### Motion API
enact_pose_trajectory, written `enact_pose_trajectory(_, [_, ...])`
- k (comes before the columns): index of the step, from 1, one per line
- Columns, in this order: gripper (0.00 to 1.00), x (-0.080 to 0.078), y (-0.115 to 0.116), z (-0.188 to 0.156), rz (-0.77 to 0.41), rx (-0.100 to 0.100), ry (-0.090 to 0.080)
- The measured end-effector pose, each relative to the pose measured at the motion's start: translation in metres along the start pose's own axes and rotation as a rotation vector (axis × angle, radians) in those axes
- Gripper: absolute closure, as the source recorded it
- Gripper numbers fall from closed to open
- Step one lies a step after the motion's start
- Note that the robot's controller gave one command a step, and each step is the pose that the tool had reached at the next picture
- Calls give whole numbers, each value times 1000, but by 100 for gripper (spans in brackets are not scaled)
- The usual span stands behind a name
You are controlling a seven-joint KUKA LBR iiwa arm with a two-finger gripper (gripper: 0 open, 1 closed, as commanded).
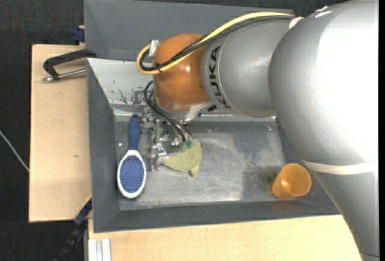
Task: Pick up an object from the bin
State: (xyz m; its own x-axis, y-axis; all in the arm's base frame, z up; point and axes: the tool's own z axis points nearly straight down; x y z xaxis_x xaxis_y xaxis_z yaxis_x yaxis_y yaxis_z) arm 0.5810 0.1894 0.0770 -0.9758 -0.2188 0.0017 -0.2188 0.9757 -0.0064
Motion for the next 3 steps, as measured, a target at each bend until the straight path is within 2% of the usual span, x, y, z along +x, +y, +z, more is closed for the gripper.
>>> enact_pose_trajectory(1, [0, 40, -29, 3, 215, -12, -6])
enact_pose_trajectory(2, [100, 41, -30, 3, 217, -10, -3])
enact_pose_trajectory(3, [100, 37, -42, -138, -46, -7, -15])
